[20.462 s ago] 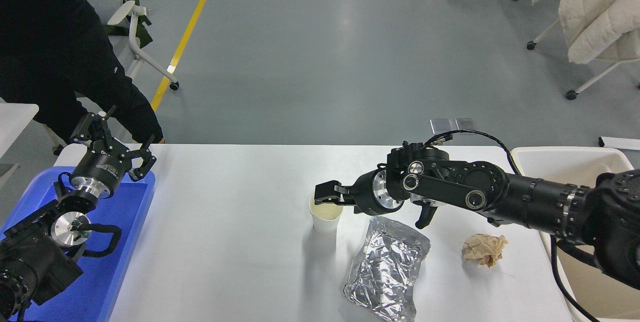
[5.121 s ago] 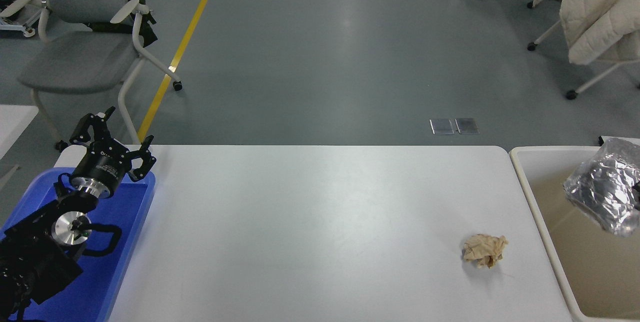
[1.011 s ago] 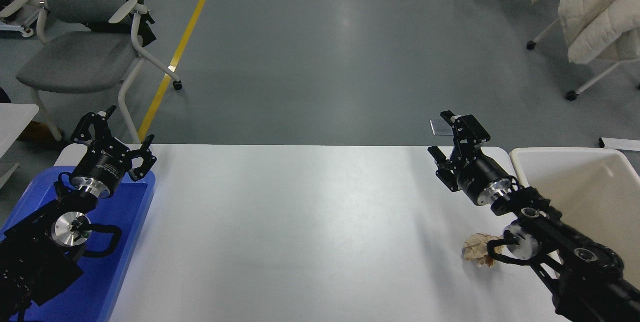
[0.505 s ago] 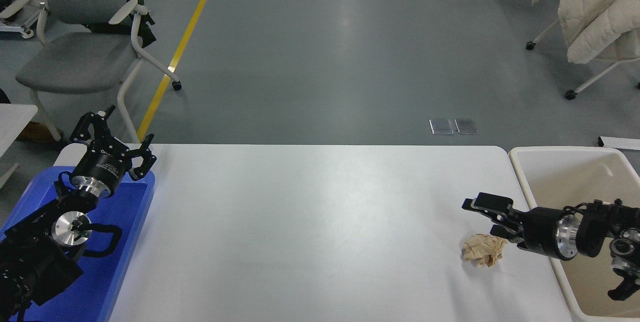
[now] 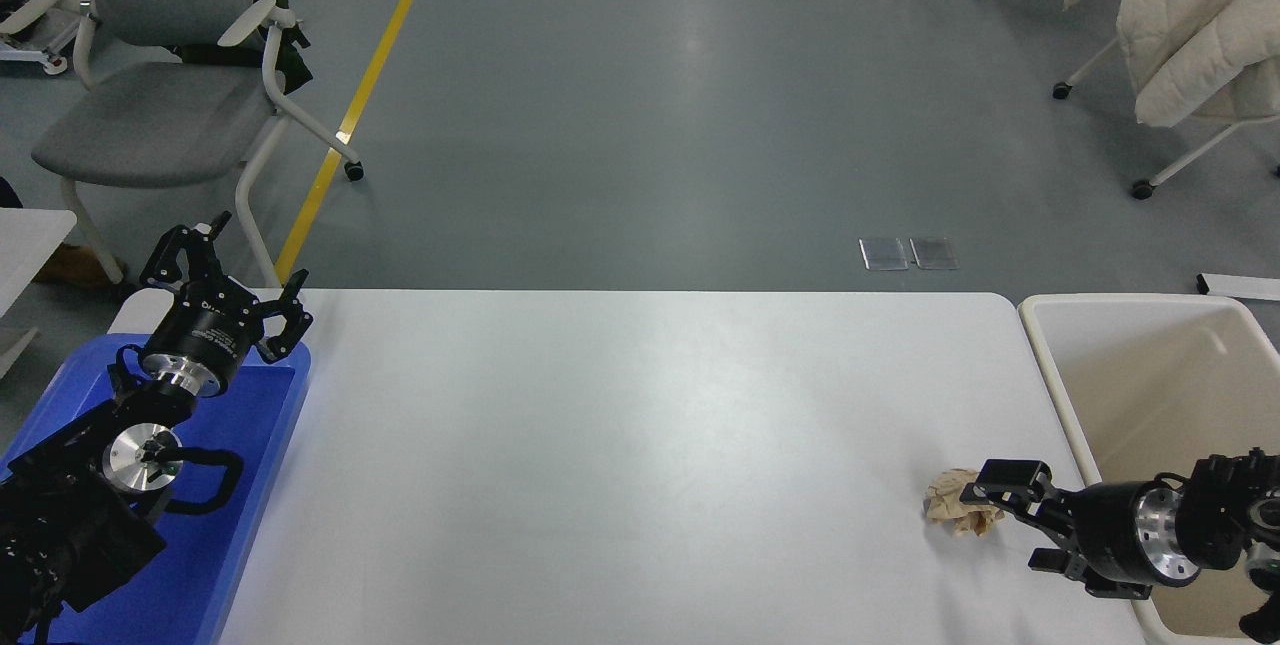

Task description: Clean the table surface

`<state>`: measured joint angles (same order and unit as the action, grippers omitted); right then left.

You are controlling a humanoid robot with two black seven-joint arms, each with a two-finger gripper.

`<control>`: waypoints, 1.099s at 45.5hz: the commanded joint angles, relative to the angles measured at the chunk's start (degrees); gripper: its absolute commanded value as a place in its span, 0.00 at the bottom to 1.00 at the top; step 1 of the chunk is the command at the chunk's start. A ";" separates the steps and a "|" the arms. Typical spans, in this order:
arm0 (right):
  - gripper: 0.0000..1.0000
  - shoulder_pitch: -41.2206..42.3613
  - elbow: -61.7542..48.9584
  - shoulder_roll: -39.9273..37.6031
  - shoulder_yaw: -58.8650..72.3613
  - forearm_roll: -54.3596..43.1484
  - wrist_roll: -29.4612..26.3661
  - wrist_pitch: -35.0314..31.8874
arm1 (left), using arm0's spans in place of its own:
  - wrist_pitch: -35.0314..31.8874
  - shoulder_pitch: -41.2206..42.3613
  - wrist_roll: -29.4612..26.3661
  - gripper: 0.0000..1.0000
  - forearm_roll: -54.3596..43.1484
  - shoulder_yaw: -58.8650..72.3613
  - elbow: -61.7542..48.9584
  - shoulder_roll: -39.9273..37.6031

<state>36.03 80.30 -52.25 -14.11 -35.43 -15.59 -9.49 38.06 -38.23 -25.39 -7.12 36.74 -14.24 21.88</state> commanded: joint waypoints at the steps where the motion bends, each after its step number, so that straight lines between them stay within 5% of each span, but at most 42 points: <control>1: 1.00 0.89 -5.32 4.16 0.49 1.60 -0.85 0.53 | 0.00 0.00 0.08 1.00 0.00 0.00 0.00 0.00; 22: 1.00 1.24 -21.49 15.59 0.49 1.16 -0.85 0.44 | 0.00 0.00 -0.01 1.00 0.00 0.00 0.00 0.00; 50: 0.99 4.93 -24.66 17.70 0.57 0.02 -0.85 0.26 | 0.00 0.00 -0.01 1.00 0.00 0.00 0.00 0.00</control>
<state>39.74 56.73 -35.65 -13.66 -34.52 -16.50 -9.05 38.05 -38.23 -25.39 -7.12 36.74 -14.24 21.88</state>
